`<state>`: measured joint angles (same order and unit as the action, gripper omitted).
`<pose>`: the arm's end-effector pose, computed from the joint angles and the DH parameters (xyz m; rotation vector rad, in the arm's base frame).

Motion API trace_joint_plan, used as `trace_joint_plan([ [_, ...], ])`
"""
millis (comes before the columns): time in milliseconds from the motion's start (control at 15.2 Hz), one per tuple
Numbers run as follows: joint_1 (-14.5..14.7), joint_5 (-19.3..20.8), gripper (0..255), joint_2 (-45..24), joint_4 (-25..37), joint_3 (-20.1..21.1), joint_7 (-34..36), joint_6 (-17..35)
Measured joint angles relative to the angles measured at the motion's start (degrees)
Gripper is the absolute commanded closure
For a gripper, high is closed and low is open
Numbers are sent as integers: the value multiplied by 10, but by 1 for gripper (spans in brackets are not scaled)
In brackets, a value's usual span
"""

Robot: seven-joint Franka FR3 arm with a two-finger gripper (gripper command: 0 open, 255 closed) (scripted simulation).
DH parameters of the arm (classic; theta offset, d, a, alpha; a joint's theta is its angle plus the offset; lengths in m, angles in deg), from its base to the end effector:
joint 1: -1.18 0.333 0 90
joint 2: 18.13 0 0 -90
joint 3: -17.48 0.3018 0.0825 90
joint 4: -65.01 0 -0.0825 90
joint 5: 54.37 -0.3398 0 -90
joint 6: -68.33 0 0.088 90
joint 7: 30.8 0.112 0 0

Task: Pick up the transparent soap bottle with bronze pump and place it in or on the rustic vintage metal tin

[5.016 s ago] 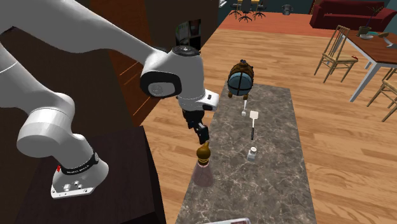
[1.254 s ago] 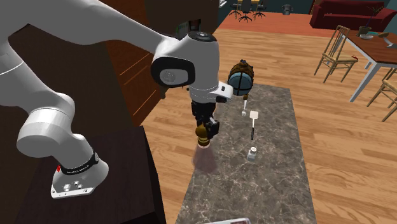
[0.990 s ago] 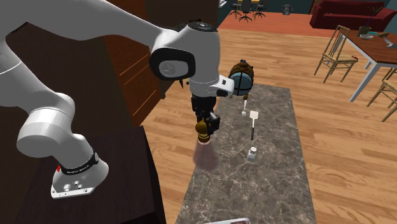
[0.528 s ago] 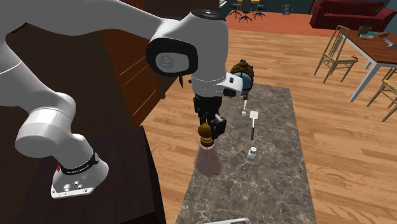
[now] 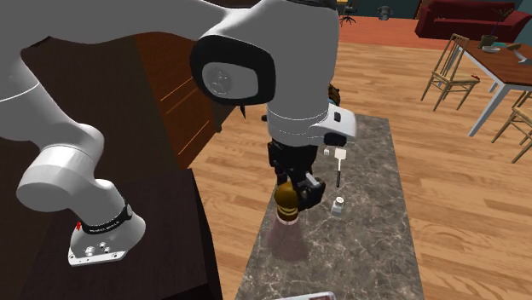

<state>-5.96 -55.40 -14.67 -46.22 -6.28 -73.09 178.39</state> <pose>0.4331 -0.2620 0.5031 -3.1135 -0.3017 -0.0822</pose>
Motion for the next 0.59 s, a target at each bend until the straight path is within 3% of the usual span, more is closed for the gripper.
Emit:
trace_joint_plan([
  [594,-66,-55,255,-109,195,-59,-130,-104],
])
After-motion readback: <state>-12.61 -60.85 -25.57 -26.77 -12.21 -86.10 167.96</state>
